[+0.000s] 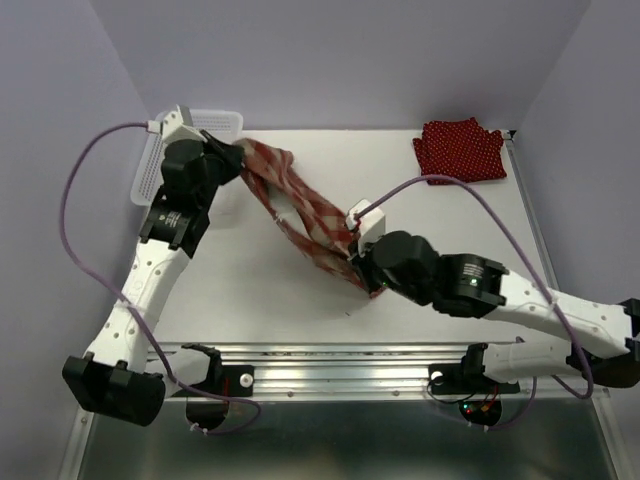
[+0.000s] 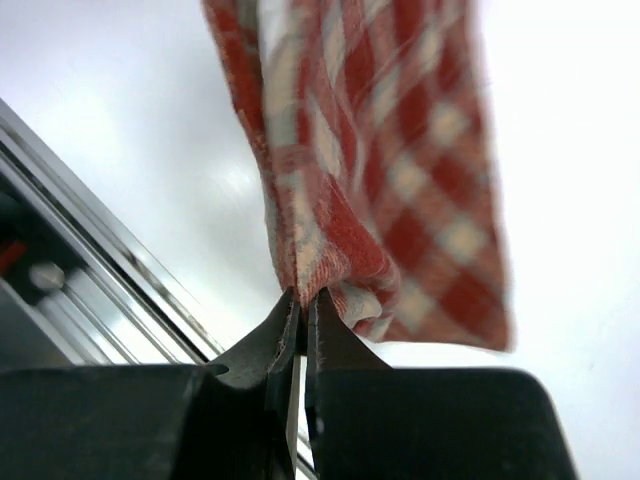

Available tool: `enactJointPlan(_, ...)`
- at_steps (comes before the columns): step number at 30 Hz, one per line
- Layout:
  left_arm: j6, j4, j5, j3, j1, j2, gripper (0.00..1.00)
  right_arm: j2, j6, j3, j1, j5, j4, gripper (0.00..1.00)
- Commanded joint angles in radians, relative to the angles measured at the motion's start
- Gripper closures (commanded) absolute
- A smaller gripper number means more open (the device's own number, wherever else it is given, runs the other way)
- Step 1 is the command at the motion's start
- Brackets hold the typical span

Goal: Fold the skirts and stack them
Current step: Flatten the skirt out

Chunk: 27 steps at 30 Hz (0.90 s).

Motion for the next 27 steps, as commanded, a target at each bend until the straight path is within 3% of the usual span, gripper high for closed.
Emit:
enactJointPlan(1, 0.061, 0.050, -0.168, 0.230, 0.005, -0.033, 1.00, -0.057, -0.183, 0.152, 0.006, 0.003, 0.090, 0.99)
enactJointPlan(5, 0.108, 0.050, -0.248, 0.396, 0.011, 0.073, 1.00, -0.034, -0.316, 0.243, -0.043, 0.138, 0.117, 0.99)
enactJointPlan(6, 0.124, 0.050, -0.232, 0.459, 0.021, 0.139, 1.00, -0.026, -0.333, 0.254, -0.112, 0.146, 0.140, 0.99)
enactJointPlan(10, 0.135, 0.036, -0.095, 0.652, 0.037, 0.312, 1.00, 0.018, -0.400, 0.255, -0.330, -0.067, 0.216, 0.99)
enactJointPlan(12, 0.146, 0.034, -0.013, 0.752, 0.037, 0.467, 1.00, 0.080, -0.438, 0.290, -0.500, -0.135, 0.226, 0.99)
enactJointPlan(15, 0.128, 0.031, 0.131, 0.986, 0.037, 0.682, 1.00, 0.242, -0.423, 0.425, -0.782, -0.274, 0.239, 1.00)
enactJointPlan(17, 0.080, 0.004, 0.221, 1.248, 0.038, 0.866, 1.00, 0.372, -0.440, 0.605, -0.879, -0.311, 0.243, 0.99)
enactJointPlan(18, 0.065, -0.015, 0.322, 1.451, 0.038, 0.921, 1.00, 0.406, -0.464, 0.673, -0.922, -0.290, 0.227, 0.99)
enactJointPlan(19, 0.012, -0.001, 0.378, 1.520, 0.038, 1.002, 1.00, 0.440, -0.525, 0.748, -0.938, -0.288, 0.204, 0.99)
enactJointPlan(21, -0.048, 0.127, 0.470, 1.538, 0.040, 1.005, 1.00, 0.514, -0.564, 0.956, -0.959, -0.288, 0.155, 0.99)
enactJointPlan(23, -0.070, 0.255, 0.461, 1.357, 0.041, 0.891, 1.00, 0.532, -0.612, 1.030, -0.959, -0.278, 0.144, 0.99)
enactJointPlan(25, -0.043, 0.378, 0.397, 1.145, 0.043, 0.772, 1.00, 0.520, -0.617, 1.029, -0.959, -0.279, 0.116, 0.99)
enactJointPlan(27, 0.000, 0.370, 0.371, 1.090, 0.048, 0.742, 1.00, 0.482, -0.586, 0.957, -0.959, -0.336, 0.093, 0.99)
